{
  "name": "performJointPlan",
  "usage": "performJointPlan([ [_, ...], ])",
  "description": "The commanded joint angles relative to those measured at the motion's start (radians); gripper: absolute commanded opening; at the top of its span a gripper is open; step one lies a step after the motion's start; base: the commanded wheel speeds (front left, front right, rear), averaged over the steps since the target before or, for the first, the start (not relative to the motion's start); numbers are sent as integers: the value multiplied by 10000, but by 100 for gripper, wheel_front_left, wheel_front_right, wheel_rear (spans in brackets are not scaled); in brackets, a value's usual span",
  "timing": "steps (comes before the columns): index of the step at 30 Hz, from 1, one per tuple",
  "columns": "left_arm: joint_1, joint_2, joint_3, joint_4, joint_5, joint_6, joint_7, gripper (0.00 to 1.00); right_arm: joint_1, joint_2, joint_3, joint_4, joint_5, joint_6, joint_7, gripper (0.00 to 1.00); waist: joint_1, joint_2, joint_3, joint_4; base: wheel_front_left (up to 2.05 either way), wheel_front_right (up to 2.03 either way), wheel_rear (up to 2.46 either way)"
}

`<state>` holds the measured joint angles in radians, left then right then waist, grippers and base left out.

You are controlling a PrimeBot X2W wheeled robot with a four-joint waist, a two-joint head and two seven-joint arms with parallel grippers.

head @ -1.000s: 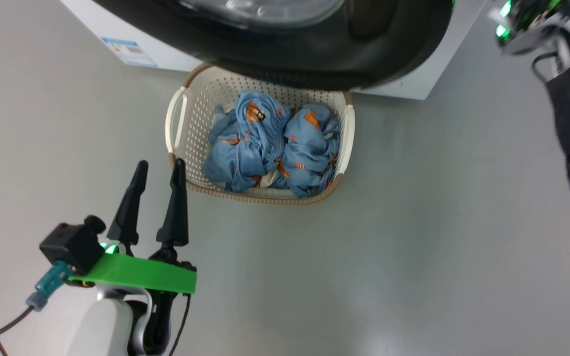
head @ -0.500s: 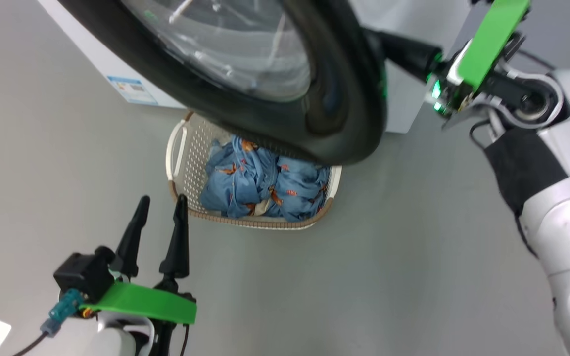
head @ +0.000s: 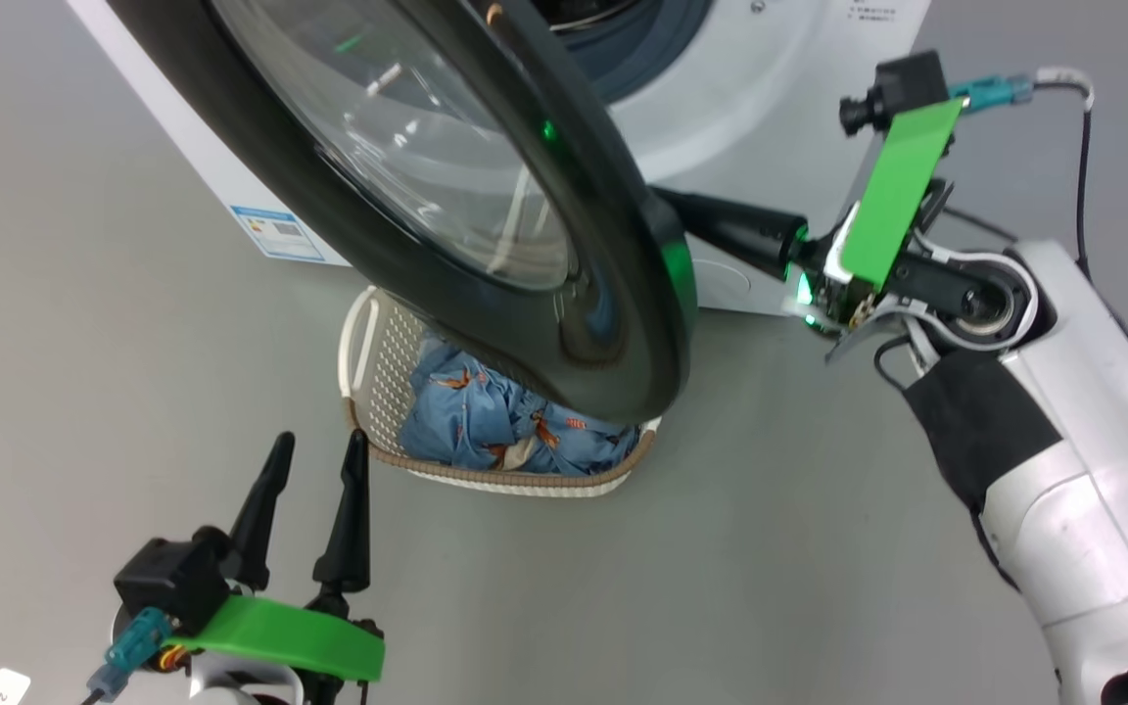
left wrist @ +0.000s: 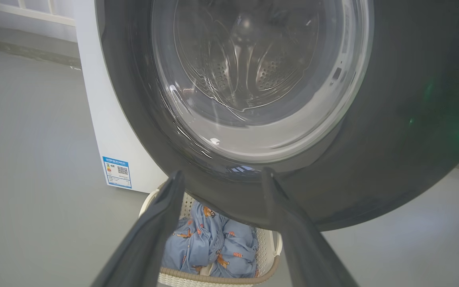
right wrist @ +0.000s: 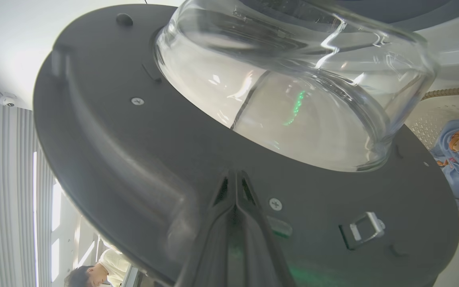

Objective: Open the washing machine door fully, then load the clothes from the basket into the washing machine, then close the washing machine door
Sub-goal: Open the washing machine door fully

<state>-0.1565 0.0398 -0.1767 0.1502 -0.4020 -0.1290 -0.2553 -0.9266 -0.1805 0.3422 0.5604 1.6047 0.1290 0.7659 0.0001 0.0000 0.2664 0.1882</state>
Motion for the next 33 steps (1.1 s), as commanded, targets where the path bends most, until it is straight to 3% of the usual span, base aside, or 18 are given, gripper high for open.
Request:
performJointPlan([
  [1,33,160,363,-206,55,-17,-65,100,222,348,131,-354,74,17,121,0,-1,0,-135,102,0,0,0],
  [18,526,130,475,-329,121,-17,-65,100,1462,934,674,-1115,205,17,725,0,-1,0,-796,676,0,0,0],
  [28,579,124,434,-307,175,-17,-65,100,1811,1076,684,-1112,22,17,391,0,-1,0,-1041,767,0,0,0],
  [29,586,133,411,-304,180,-17,-65,100,1848,1073,664,-1108,-33,17,309,6,-1,0,-1076,742,0,0,0],
  [30,595,172,373,-290,187,-17,-65,100,1945,1049,620,-1094,-154,17,119,38,-1,0,-1144,678,0,0,0],
  [32,605,206,373,-274,175,-17,-65,100,2094,1019,575,-1105,-242,17,-55,56,-1,0,-1231,594,0,0,0],
  [33,617,219,374,-273,155,-17,-65,100,2178,975,572,-1113,-330,17,-160,99,-1,0,-1277,543,0,0,0],
])
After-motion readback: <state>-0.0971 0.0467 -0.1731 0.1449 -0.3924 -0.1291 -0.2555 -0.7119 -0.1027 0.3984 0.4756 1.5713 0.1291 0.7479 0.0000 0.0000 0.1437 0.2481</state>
